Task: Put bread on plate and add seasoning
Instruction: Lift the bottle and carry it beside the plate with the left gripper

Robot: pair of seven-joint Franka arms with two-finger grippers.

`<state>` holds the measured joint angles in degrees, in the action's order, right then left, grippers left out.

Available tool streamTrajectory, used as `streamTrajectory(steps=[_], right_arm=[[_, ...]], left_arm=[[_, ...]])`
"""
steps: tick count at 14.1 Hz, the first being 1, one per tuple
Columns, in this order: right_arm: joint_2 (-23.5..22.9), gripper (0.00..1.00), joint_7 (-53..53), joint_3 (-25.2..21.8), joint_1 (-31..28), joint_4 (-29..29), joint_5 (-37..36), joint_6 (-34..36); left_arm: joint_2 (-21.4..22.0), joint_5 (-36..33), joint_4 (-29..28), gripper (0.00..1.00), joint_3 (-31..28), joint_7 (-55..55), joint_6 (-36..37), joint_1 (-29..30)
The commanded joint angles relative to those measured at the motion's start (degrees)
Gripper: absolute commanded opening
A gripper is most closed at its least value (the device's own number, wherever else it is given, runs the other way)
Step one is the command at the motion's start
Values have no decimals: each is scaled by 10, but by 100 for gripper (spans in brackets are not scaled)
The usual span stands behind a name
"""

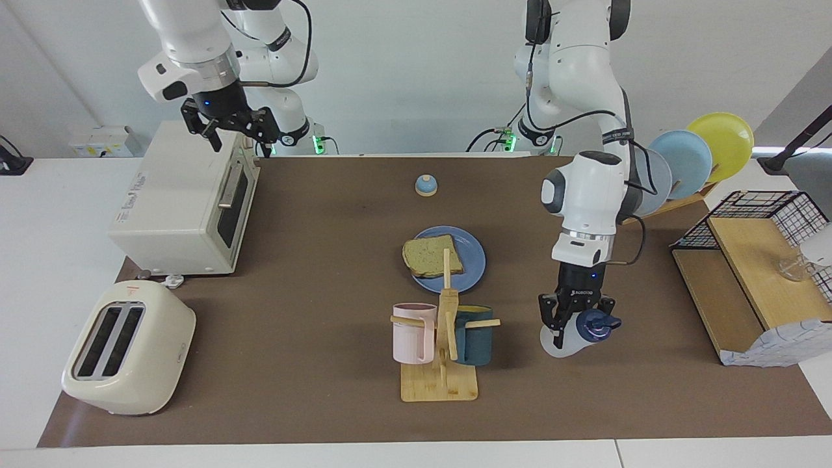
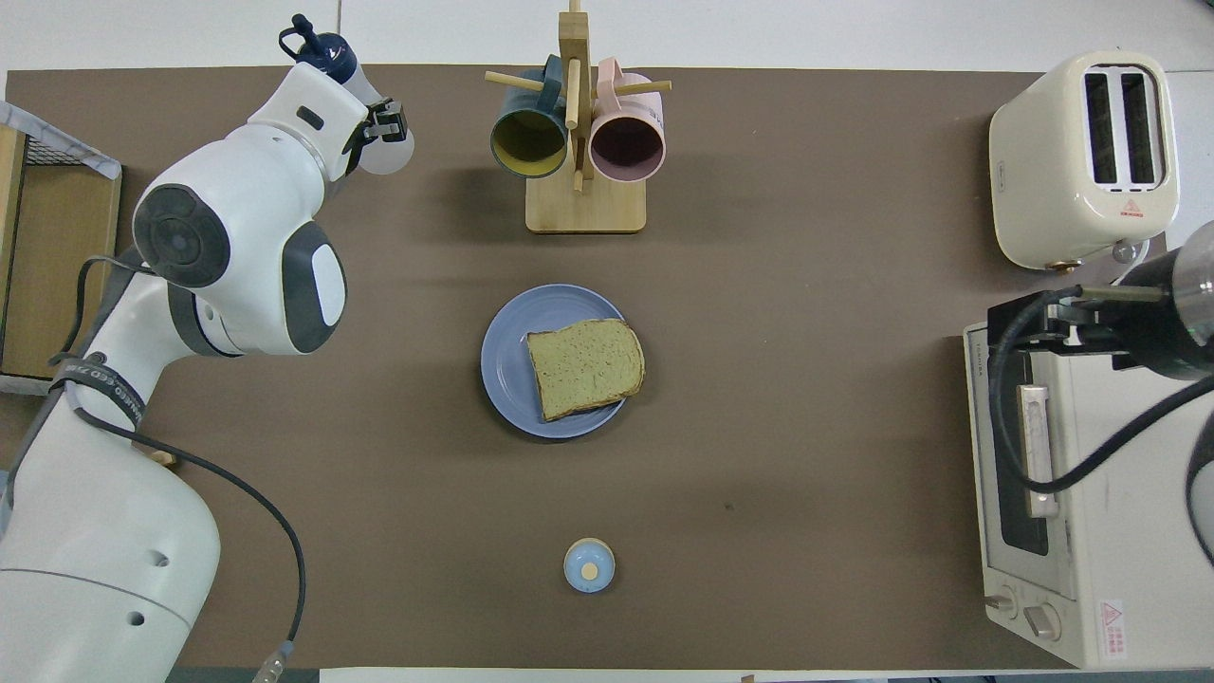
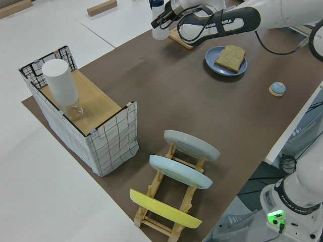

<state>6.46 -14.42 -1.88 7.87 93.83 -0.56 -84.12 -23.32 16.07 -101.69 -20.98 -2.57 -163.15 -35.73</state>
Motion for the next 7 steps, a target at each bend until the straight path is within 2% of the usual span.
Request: streamTrajectory(steps=[1, 4, 5, 7], right_arm=[[-5, 100, 38, 5, -38, 8, 22, 5], [-31, 100, 57, 7, -56, -10, 19, 5], [-53, 100, 58, 5, -60, -47, 20, 11], [-58, 100, 66, 5, -69, -55, 20, 16]], left_arm=[[83, -2, -55, 0, 2, 69, 72, -11], [139, -2, -68, 0, 2, 149, 169, -14], [157, -2, -69, 0, 1, 180, 209, -14], [195, -2, -74, 0, 1, 238, 282, -14]])
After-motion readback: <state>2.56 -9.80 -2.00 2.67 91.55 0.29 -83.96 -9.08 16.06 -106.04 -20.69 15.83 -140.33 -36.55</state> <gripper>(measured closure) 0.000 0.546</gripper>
